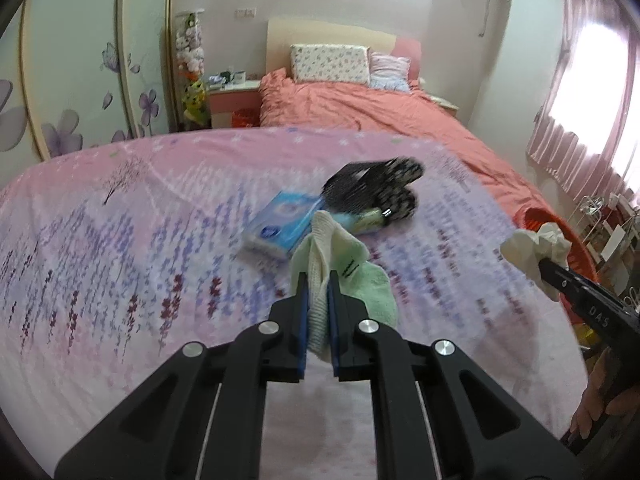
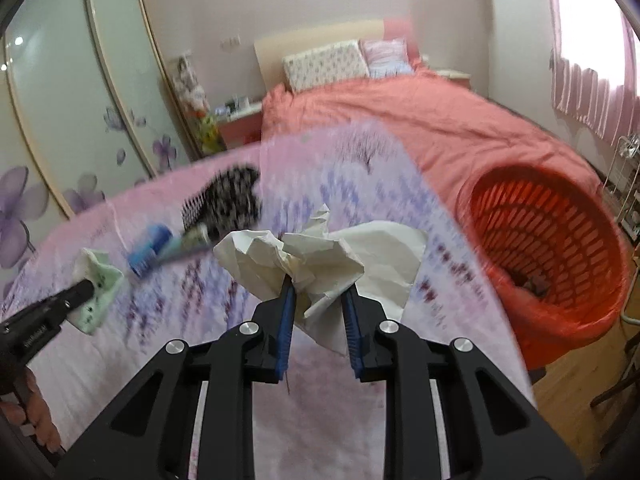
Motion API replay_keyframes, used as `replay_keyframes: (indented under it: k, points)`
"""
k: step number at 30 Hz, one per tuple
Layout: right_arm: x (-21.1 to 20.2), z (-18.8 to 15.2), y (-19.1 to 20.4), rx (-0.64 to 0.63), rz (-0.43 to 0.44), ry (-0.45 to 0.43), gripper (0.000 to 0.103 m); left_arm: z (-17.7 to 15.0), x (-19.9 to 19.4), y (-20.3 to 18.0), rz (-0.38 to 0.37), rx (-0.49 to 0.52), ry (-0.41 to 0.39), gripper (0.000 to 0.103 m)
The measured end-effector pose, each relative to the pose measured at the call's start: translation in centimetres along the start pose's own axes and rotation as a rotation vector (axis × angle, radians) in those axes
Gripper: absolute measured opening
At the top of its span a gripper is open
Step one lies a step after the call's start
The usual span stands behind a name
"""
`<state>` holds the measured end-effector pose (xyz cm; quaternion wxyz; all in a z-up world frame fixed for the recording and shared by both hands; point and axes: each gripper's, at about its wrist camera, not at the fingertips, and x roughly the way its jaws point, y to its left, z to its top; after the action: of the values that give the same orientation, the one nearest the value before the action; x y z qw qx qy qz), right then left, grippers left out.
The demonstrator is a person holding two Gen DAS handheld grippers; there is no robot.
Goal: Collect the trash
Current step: 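Carry the green sock and white paper over the orange basket and open both tools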
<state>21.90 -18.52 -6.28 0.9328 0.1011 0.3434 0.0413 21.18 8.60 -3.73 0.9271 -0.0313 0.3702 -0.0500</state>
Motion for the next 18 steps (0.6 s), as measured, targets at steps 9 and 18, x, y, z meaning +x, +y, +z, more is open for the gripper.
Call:
replay_keyframes:
  k: [9, 18]
  points:
    - [-5.7, 2.3, -2.5, 0.011, -0.051, -0.14, 0.023, 2.4, -3.0, -5.8, -0.064, 0.061, -0.082, 0.01]
    - [-7.4, 2.8, -6.7, 0.048, -0.125, -0.192, 0.023, 3.8, -3.3, -13.2, -0.117, 0.164, -0.106, 0.01]
